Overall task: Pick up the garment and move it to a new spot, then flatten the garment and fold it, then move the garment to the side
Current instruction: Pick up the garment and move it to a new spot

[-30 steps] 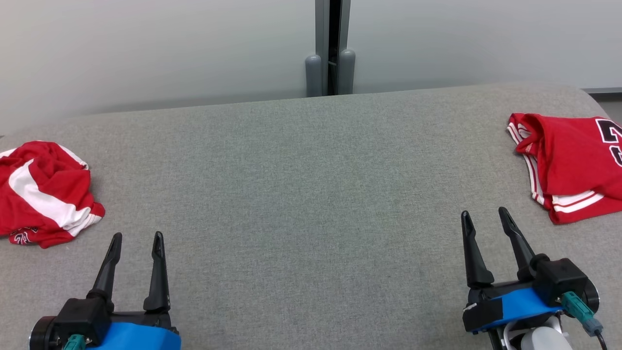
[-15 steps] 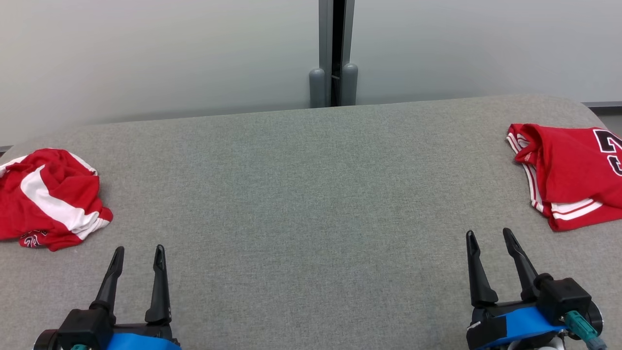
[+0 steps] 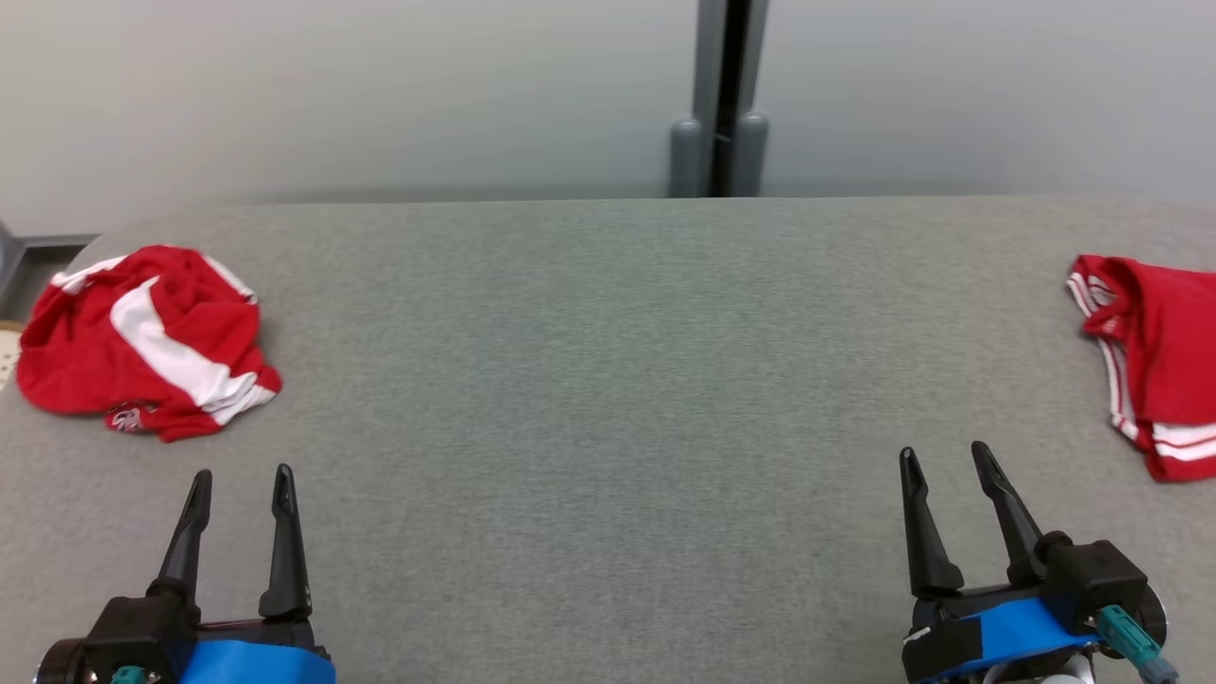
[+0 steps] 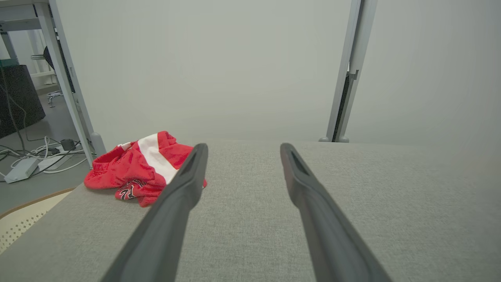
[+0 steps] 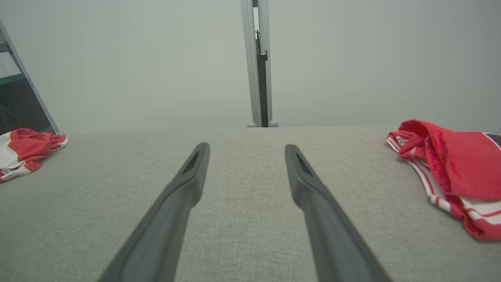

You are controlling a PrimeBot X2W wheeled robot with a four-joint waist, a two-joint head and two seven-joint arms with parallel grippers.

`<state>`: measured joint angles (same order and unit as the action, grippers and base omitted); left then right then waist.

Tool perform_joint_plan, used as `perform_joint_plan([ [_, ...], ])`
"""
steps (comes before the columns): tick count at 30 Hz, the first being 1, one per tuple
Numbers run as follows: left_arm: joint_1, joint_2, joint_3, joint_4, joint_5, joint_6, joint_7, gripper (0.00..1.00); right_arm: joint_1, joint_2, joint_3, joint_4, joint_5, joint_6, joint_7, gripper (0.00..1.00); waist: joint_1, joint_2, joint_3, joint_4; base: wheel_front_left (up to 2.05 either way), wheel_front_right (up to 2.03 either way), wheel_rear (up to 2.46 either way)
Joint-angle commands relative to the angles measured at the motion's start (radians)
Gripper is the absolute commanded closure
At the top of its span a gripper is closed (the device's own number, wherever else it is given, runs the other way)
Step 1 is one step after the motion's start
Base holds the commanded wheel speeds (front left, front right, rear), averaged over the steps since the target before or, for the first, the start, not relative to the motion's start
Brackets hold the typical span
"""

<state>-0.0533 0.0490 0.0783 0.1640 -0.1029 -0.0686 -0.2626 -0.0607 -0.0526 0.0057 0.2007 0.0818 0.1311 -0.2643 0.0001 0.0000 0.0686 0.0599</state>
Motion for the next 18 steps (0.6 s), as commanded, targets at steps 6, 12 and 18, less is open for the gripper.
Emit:
perform_joint_plan([
  [6, -0.013, 0.003, 0.021, 0.001, 0.003, 0.009, -0.003, 0.00, -0.020, 0.004, 0.023, 0.001, -0.005, -0.001, 0.001, 0.00, -0.0001, 0.0000, 0.018, 0.127, 0.00, 0.00, 0.00],
  [12, -0.005, 0.003, 0.037, -0.001, -0.003, 0.017, -0.003, 0.00, -0.036, 0.003, 0.035, 0.005, -0.013, -0.001, 0.001, 0.00, -0.0001, 0.0000, 0.033, 0.230, 0.00, 0.00, 0.00],
  [18, 0.008, 0.003, 0.056, -0.009, -0.009, 0.030, -0.003, 0.00, -0.053, 0.003, 0.050, 0.014, -0.022, -0.001, 0.001, 0.00, -0.0001, 0.0000, 0.045, 0.310, 0.00, 0.00, 0.00],
])
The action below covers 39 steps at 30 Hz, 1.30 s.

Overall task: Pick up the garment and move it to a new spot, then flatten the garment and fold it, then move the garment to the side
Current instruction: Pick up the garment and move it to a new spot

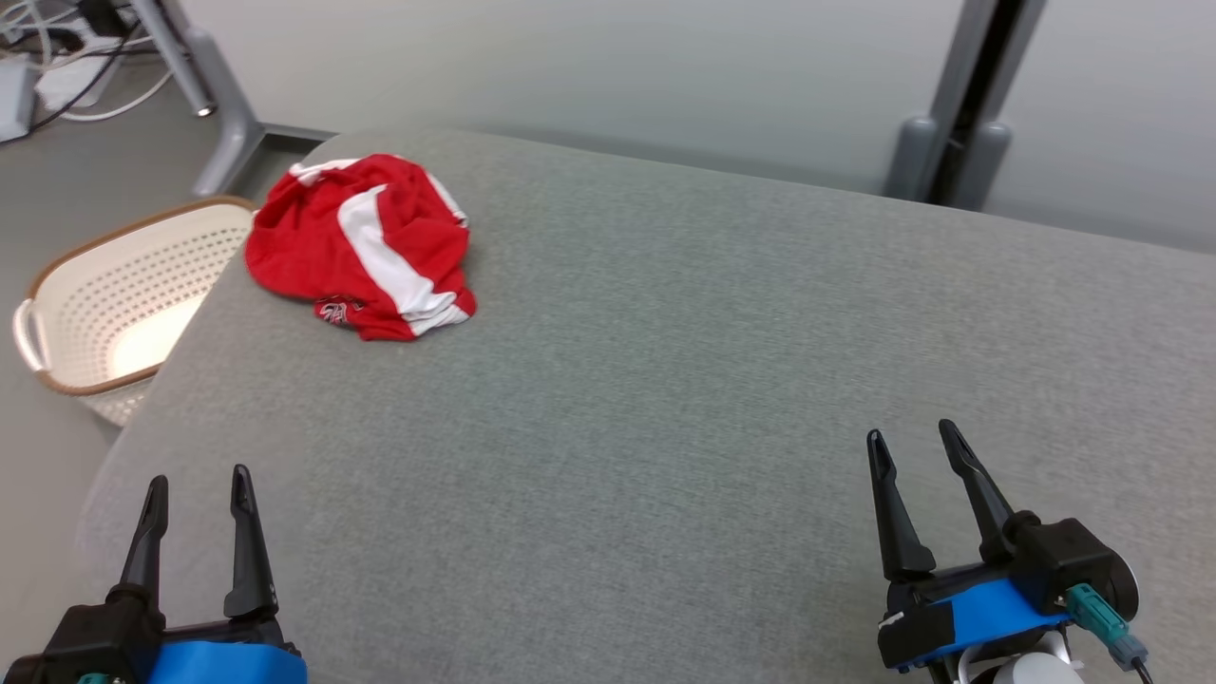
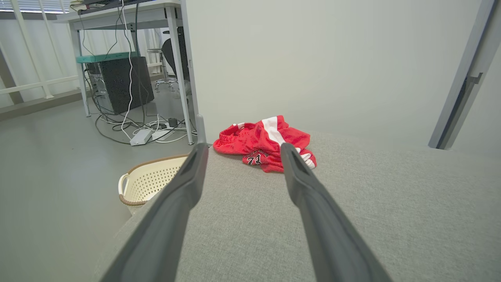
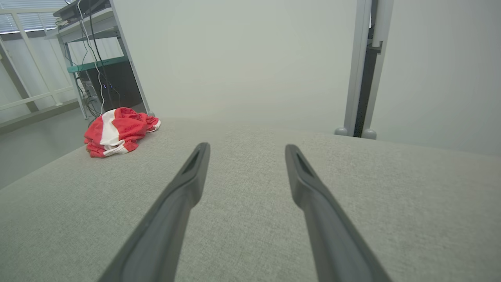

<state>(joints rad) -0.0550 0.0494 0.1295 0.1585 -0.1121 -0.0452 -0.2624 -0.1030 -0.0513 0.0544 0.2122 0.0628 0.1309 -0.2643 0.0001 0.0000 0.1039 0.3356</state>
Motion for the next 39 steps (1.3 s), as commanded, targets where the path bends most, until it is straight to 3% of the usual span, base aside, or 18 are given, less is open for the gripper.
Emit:
perform_joint_plan([
  [1, 0.011, 0.003, 0.008, -0.003, 0.000, 0.006, -0.003, 0.00, -0.013, 0.002, 0.002, 0.004, -0.003, -0.001, 0.001, 0.00, -0.0001, 0.0000, 0.011, 0.044, 0.00, 0.00, 0.00],
  [11, -0.011, 0.003, 0.025, -0.001, -0.002, 0.002, -0.003, 0.00, -0.027, 0.001, 0.012, 0.012, -0.005, -0.001, 0.001, 0.00, -0.0001, 0.0000, 0.028, 0.060, 0.00, 0.00, 0.00],
  [19, -0.196, 0.029, 0.049, 0.032, 0.008, -0.023, -0.003, 0.00, -0.062, -0.013, -0.015, -0.022, -0.043, -0.001, 0.003, 0.00, -0.0001, 0.0000, 0.099, 0.022, 0.00, 0.00, 0.00],
  [31, -0.678, 0.171, 0.089, 0.199, -0.001, -0.055, -0.003, 0.00, -0.150, -0.069, -0.081, -0.168, -0.092, 0.000, 0.049, 0.00, -0.0001, 0.0000, 0.318, -0.084, 0.00, 0.00, 0.00],
  [39, -0.900, 0.278, 0.103, 0.409, -0.022, -0.072, -0.003, 0.00, -0.172, -0.085, -0.130, -0.270, -0.117, 0.000, 0.081, 0.00, -0.0001, 0.0000, 0.441, -0.153, 0.00, 0.00, 0.00],
])
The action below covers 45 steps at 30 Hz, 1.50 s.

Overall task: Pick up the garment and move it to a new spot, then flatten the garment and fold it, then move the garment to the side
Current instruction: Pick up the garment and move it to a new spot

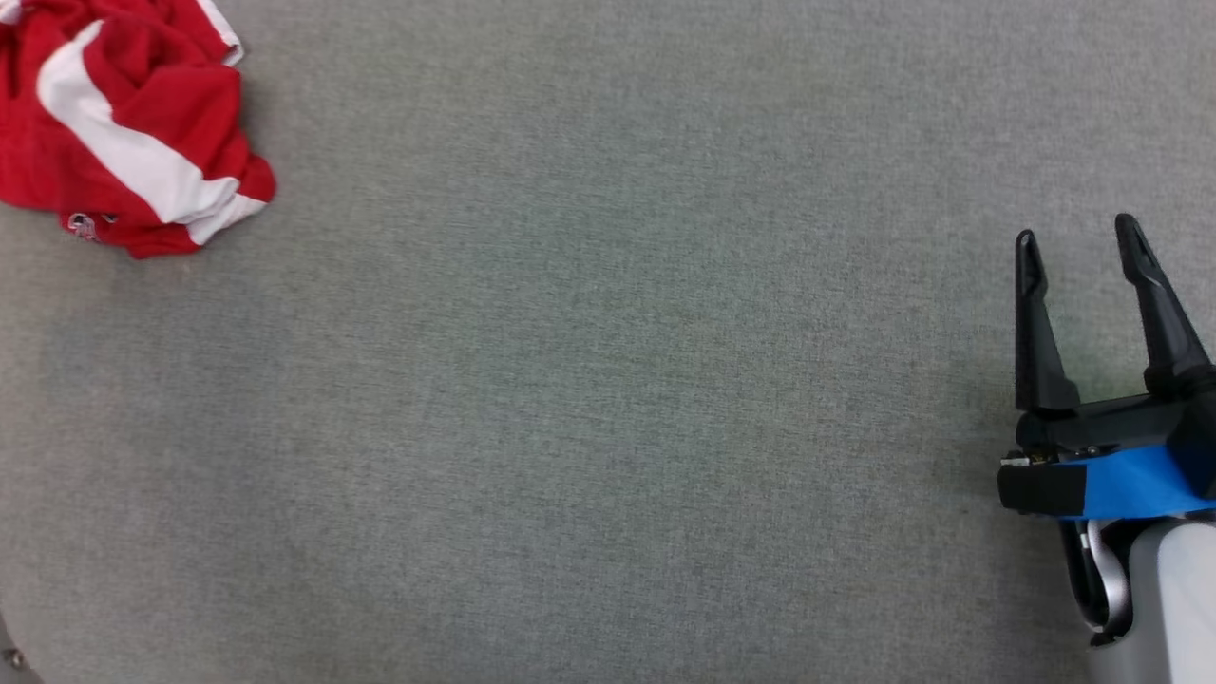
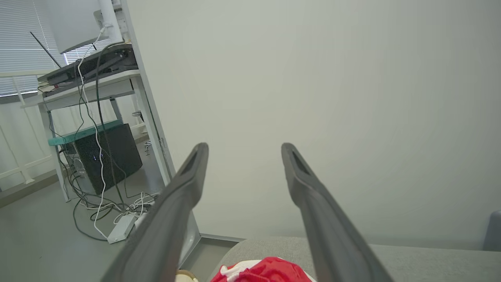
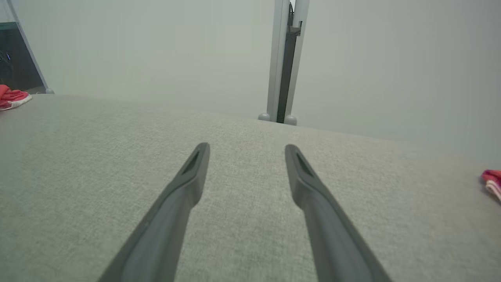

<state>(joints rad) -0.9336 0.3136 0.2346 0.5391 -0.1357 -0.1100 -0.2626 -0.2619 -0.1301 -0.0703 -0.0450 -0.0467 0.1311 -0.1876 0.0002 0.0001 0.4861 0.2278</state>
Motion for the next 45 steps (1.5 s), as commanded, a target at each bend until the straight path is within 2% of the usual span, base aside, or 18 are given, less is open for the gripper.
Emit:
perform_joint_plan([
  [1, -0.040, 0.020, -0.009, 0.066, 0.000, -0.006, -0.002, 0.00, -0.015, -0.007, -0.012, -0.024, -0.008, -0.001, 0.008, 0.00, -0.0002, -0.0001, 0.069, -0.050, 0.00, 0.00, 0.00],
  [5, -0.106, 0.049, -0.033, 0.215, -0.009, -0.013, 0.037, 0.00, -0.016, -0.010, -0.026, -0.062, -0.014, -0.001, 0.017, 0.00, -0.0002, -0.0001, 0.107, -0.063, 0.00, 0.00, 0.00],
  [9, -0.145, 0.062, -0.068, 0.360, -0.026, -0.017, 0.124, 0.00, -0.011, -0.012, -0.031, -0.087, -0.016, -0.001, 0.022, 0.00, -0.0002, -0.0001, 0.128, -0.068, 0.00, 0.00, 0.00],
  [14, -0.164, 0.049, -0.103, 0.487, -0.083, -0.021, 0.197, 0.00, -0.013, -0.010, -0.036, -0.100, -0.021, -0.001, 0.029, 0.00, -0.0002, -0.0001, 0.139, -0.063, 0.00, 0.00, 0.00],
  [18, -0.168, 0.038, -0.156, 0.546, -0.155, -0.020, 0.296, 0.00, -0.019, -0.014, -0.037, -0.102, -0.023, -0.001, 0.033, 0.00, -0.0002, -0.0001, 0.143, -0.057, 0.00, 0.00, 0.00],
  [25, -0.142, 0.035, -0.235, 0.572, -0.254, -0.021, 0.398, 0.00, -0.028, -0.014, -0.027, -0.096, -0.021, -0.001, 0.034, 0.00, -0.0002, -0.0001, 0.141, -0.056, 0.00, 0.00, 0.00],
  [26, -0.137, 0.038, -0.248, 0.567, -0.269, -0.021, 0.406, 0.55, -0.028, -0.014, -0.027, -0.094, -0.019, -0.001, 0.033, 0.00, -0.0002, -0.0001, 0.139, -0.058, 0.00, 0.00, 0.00],
  [27, -0.134, 0.044, -0.259, 0.561, -0.280, -0.021, 0.405, 0.95, -0.027, -0.013, -0.026, -0.091, -0.018, -0.001, 0.031, 0.00, -0.0002, -0.0001, 0.137, -0.059, 0.00, 0.00, 0.00],
  [28, -0.133, 0.052, -0.269, 0.553, -0.290, -0.021, 0.399, 1.00, -0.026, -0.012, -0.026, -0.088, -0.016, -0.001, 0.029, 0.00, -0.0002, -0.0001, 0.133, -0.062, 0.00, 0.00, 0.00],
  [36, -0.158, 0.107, -0.324, 0.501, -0.320, -0.021, 0.260, 1.00, -0.024, 0.013, -0.024, -0.043, -0.007, -0.001, -0.002, 0.00, -0.0002, -0.0001, 0.077, -0.089, 0.00, 0.00, 0.00],
  [45, -0.235, 0.120, -0.407, 0.404, -0.265, -0.021, 0.070, 1.00, -0.012, 0.053, -0.018, 0.043, 0.015, -0.001, -0.047, 0.00, -0.0002, -0.0001, -0.027, -0.147, 0.00, 0.00, 0.00],
])
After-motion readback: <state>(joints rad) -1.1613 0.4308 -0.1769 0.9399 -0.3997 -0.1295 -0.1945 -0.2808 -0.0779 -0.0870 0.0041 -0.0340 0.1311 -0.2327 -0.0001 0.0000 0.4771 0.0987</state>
